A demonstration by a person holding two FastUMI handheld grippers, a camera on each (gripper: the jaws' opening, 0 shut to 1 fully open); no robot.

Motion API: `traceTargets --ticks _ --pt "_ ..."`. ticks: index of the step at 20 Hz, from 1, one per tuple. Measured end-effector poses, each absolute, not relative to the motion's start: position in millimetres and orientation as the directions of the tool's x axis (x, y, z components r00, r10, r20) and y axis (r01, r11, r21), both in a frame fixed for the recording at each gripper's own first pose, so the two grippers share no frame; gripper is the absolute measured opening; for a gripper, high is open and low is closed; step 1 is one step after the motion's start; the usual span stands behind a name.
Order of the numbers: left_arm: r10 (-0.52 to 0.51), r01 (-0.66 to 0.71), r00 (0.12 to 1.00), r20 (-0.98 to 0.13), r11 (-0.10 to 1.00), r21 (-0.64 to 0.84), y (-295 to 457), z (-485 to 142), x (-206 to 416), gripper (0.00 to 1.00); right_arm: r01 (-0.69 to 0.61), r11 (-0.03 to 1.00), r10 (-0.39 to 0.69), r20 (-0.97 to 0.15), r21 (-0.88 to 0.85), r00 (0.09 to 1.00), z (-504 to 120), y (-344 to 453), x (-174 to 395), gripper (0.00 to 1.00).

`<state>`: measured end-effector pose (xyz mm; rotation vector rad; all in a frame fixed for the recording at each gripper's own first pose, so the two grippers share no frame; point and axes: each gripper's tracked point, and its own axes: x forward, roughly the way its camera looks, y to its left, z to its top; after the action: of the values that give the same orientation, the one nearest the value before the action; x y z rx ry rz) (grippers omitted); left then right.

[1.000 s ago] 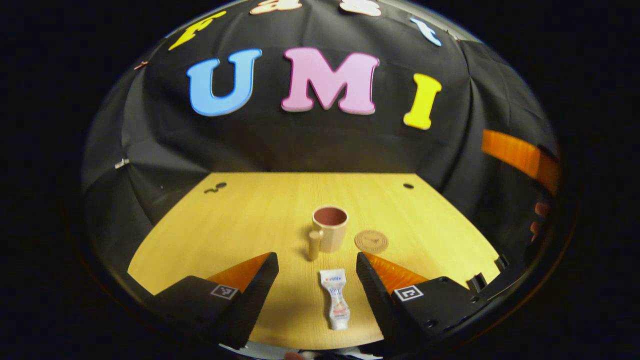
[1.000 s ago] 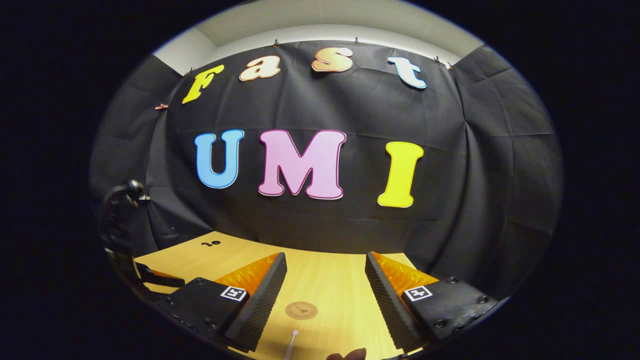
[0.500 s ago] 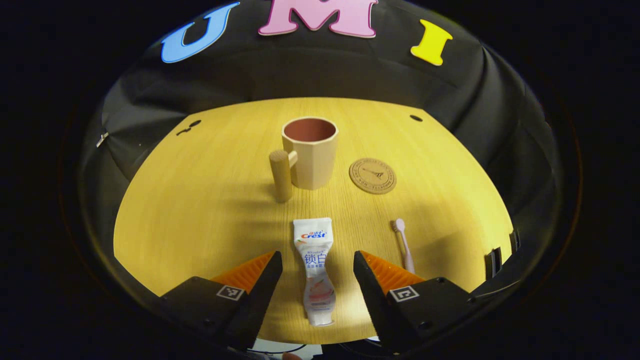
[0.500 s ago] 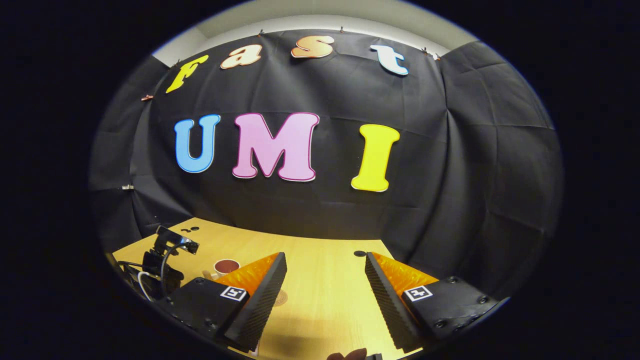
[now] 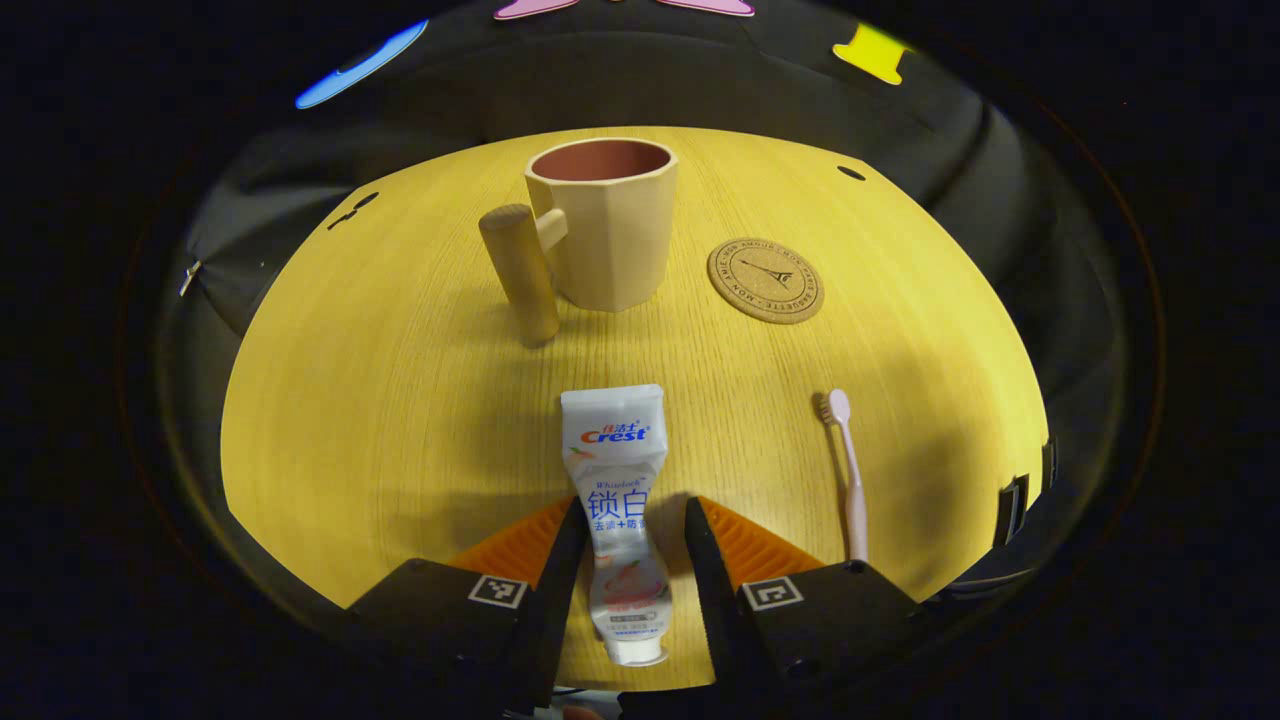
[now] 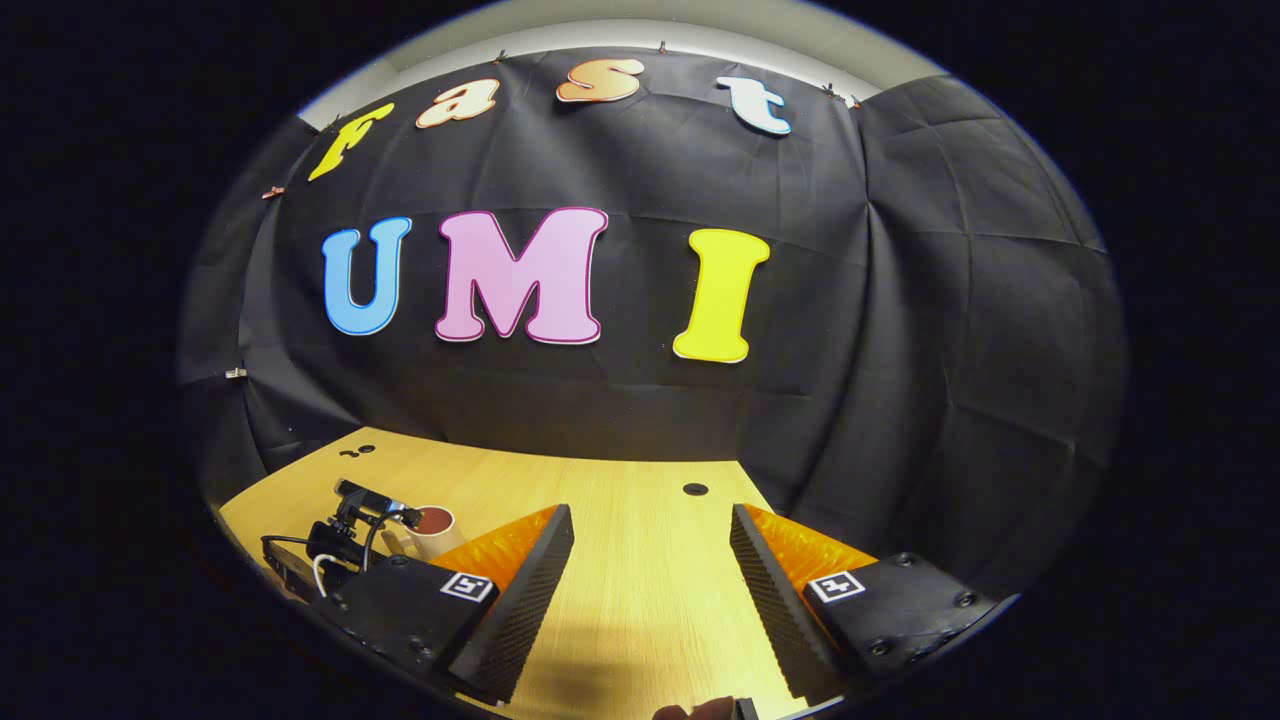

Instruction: Put the toothbrush and toothpaste on the desktop into the cup, then pick up the cup and place it on the coaster on the desktop.

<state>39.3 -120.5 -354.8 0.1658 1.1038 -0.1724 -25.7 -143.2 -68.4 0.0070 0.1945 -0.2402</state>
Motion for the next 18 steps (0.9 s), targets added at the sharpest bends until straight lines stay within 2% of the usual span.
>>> traceTargets --ticks 2,3,4,5,6,7,8,9,11,12,13,18 --pt "-0.061 0.241 0.430 -0.901 0.969 0.050 -122.4 -356.8 39.1 0.61 0.239 0.971 -0.237 -0.210 -0.017 0.949 -71.7 -136.9 -26.8 0.97" --pt "-0.060 0.245 0.423 -0.904 0.968 0.050 -121.5 -355.8 38.6 0.65 0.235 0.972 -0.231 -0.225 -0.011 0.946 -76.3 -131.9 -28.4 0.97" --pt "-0.058 0.248 0.416 -0.907 0.967 0.052 -121.2 -355.5 39.8 0.59 0.235 0.972 -0.229 -0.248 -0.009 0.941 -82.2 -126.9 -28.7 0.97" --pt "-0.054 0.251 0.410 -0.910 0.966 0.056 -120.9 -356.2 40.3 0.47 0.231 0.973 -0.226 -0.278 -0.014 0.933 -91.2 -121.7 -29.3 0.97" --pt "-0.060 0.257 0.404 -0.913 0.965 0.050 -122.2 -357.6 41.2 0.44 0.222 0.975 -0.215 -0.318 -0.017 0.923 -101.9 -115.0 -29.6 0.97" --pt "-0.067 0.268 0.397 -0.916 0.962 0.046 -121.1 -357.0 40.0 0.36 0.212 0.977 -0.204 -0.360 -0.016 0.911 -113.1 -107.8 -30.8 0.97" --pt "-0.083 0.285 0.391 -0.917 0.958 0.035 -120.4 -356.1 39.6 0.37 0.201 0.980 -0.188 -0.407 -0.011 0.894 -125.3 -98.8 -32.7 0.98" --pt "-0.101 0.307 0.388 -0.916 0.951 0.026 -119.1 -354.9 38.3 0.31 0.191 0.982 -0.172 -0.454 -0.006 0.874 -136.9 -90.9 -34.1 0.97" --pt "-0.140 0.339 0.371 -0.918 0.941 -0.007 -116.3 -354.2 35.1 0.31 0.180 0.984 -0.146 -0.549 0.007 0.823 -163.0 -75.8 -39.5 0.98" --pt "-0.165 0.340 0.360 -0.918 0.940 -0.036 -112.9 -352.4 31.4 0.25 0.170 0.985 -0.124 -0.595 0.022 0.794 -175.7 -66.6 -44.7 0.97" --pt "-0.186 0.337 0.361 -0.914 0.940 -0.058 -106.5 -345.3 27.3 0.23 0.162 0.986 -0.102 -0.635 0.037 0.766 -188.2 -57.1 -47.6 0.98" --pt "-0.270 0.343 0.467 -0.842 0.933 -0.109 -69.9 -292.9 28.3 0.22 0.131 0.986 -0.007 -0.769 0.100 0.639 -246.2 -13.6 -57.0 0.96"
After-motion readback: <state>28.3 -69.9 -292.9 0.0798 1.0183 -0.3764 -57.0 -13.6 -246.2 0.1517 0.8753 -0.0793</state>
